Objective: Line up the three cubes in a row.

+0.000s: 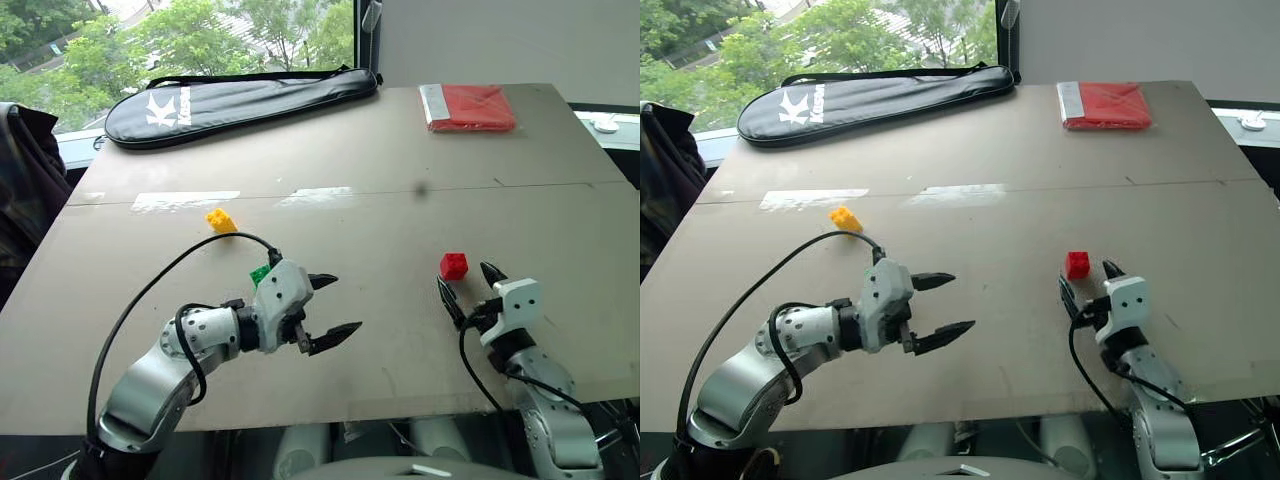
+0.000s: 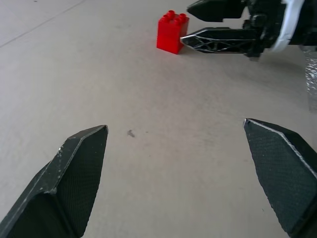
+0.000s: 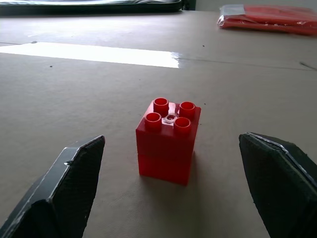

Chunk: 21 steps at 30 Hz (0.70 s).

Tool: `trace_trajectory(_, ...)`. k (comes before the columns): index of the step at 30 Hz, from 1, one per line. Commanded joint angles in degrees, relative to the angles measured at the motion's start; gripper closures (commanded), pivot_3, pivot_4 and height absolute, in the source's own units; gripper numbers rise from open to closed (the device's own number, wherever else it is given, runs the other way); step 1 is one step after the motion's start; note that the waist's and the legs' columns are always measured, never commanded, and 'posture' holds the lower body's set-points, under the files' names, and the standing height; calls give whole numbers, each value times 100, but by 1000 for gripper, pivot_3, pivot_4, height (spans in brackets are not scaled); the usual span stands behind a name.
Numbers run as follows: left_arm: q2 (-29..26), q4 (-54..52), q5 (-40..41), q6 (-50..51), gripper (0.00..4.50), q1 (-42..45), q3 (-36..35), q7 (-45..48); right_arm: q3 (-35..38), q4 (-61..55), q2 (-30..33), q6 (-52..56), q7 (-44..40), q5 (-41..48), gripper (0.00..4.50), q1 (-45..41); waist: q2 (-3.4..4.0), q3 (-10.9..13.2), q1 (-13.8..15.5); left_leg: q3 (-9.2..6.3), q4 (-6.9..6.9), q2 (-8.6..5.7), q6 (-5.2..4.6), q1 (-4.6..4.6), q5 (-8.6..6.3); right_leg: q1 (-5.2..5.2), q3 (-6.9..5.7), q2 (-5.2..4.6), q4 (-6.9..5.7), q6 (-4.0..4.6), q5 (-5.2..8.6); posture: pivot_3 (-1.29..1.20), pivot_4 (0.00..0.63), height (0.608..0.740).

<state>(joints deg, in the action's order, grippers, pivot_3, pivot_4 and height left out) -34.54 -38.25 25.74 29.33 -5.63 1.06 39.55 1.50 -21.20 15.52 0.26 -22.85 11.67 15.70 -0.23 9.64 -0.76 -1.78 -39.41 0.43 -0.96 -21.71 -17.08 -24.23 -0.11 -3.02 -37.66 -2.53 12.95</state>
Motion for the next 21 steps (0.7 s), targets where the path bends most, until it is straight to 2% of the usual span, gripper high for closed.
trace_trajectory(1, 624, -487, 21, -429, 0, -637, -589, -769, 545, -351, 624, -221, -1133, 987, 47, 246, -13, 2, 10, 1, -1, -2, 0, 0, 0, 1, 1, -4, 0, 0, 0, 0, 150, 700)
trace_trajectory(4, 863, -456, -297, -796, 0, -1142, -825, -1020, 716, -250, 1129, -256, -2165, 1694, 47, 459, -22, 6, 21, -5, -5, -1, 0, 4, 0, 7, -4, 0, -2, -3, 1, 0, 150, 700)
trace_trajectory(7, 1287, -126, -848, -1304, 0, -1575, -943, -1583, 709, 97, 1607, -433, -3248, 1953, 47, 589, -21, 6, 24, -11, -5, 1, -1, 10, 0, 10, -10, 6, -9, -4, 3, 0, 150, 700)
trace_trajectory(9, 1649, 51, -1235, -1413, 0, -1654, -877, -2114, 697, 291, 1726, -565, -3652, 2067, 47, 543, -31, 11, 25, -8, -5, 1, -1, 19, 0, 22, -8, 6, -8, -4, 3, 0, 150, 700)
trace_trajectory(16, 2484, 557, -2418, -1593, 0, -1654, -289, -3261, 668, 638, 1762, -695, -4227, 2144, 47, 228, -57, 27, 45, -5, -9, -1, -1, 34, 0, 40, -7, 2, -3, -6, 3, 0, 150, 700)
trace_trajectory(21, 2707, 980, -2579, -1228, 0, -1170, -63, -3431, 646, 586, 1739, -579, -4302, 2214, 47, 104, -62, 30, 113, -13, -9, -4, -1, 24, 0, 37, -17, 3, -1, -6, 3, 0, 150, 700)
